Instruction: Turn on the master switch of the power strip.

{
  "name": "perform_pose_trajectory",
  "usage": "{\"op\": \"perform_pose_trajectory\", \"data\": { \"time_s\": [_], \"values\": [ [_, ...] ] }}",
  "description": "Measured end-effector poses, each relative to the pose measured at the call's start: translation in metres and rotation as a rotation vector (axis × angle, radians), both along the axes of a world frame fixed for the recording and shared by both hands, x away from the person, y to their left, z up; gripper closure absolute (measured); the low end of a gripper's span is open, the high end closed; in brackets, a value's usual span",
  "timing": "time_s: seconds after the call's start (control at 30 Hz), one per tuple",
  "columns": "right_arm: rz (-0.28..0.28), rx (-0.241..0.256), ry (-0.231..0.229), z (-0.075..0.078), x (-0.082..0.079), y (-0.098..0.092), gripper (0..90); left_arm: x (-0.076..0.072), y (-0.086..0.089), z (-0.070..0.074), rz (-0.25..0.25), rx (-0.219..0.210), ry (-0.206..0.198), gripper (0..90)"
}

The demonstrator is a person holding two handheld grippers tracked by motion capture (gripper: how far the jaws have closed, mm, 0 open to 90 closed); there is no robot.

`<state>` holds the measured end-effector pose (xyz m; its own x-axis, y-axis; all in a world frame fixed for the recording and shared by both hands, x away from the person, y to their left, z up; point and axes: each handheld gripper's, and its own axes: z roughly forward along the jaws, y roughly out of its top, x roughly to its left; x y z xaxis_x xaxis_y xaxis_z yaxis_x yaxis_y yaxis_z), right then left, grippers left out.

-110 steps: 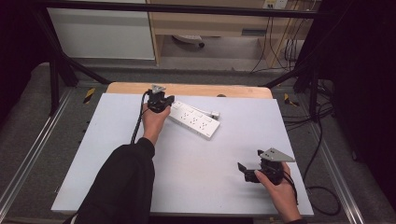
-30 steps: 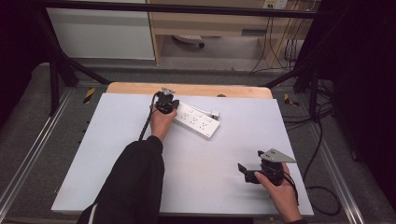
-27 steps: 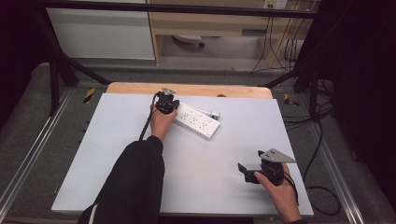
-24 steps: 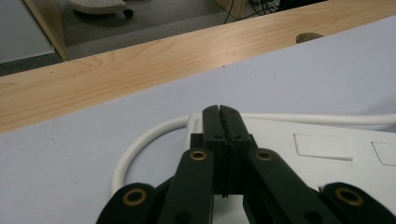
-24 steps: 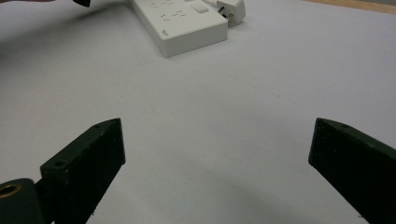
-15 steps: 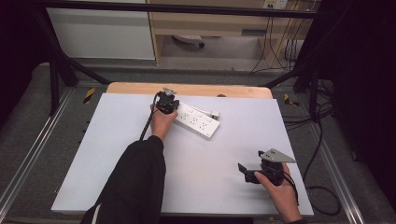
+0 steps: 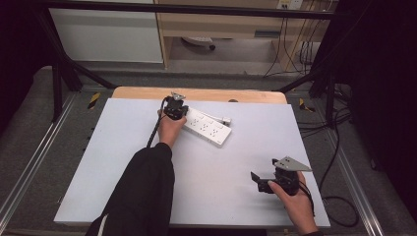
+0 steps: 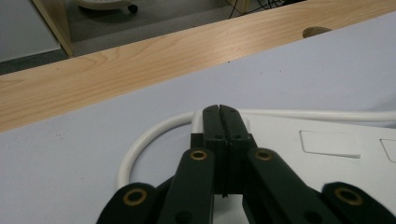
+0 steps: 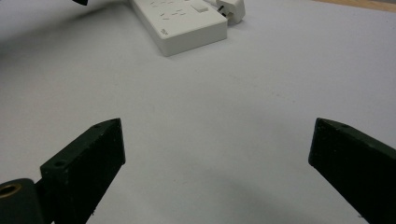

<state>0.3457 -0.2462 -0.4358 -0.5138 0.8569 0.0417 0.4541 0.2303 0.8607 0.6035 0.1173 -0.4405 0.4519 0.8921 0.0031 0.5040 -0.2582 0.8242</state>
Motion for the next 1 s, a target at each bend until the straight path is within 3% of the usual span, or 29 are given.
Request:
{"op": "perform_pose_trajectory", "data": {
  "time_s": [0.7, 0.83, 1.0],
  "values": [
    [-0.002, 0.004, 0.004, 0.0000, 0.0001, 0.0001, 4.1, -0.0022, 0.0003, -0.0020, 0.009, -0.011, -0.018, 90.0],
    [-0.002, 0.003, 0.004, -0.0002, 0.0003, 0.0004, 4.1, -0.0024, 0.0014, -0.0031, 0.021, -0.042, -0.016, 90.0],
    [-0.002, 0.004, 0.004, -0.0003, 0.0006, 0.0005, 4.1, -0.0023, 0.0026, -0.0021, 0.010, -0.052, -0.023, 90.0]
  ]
}}
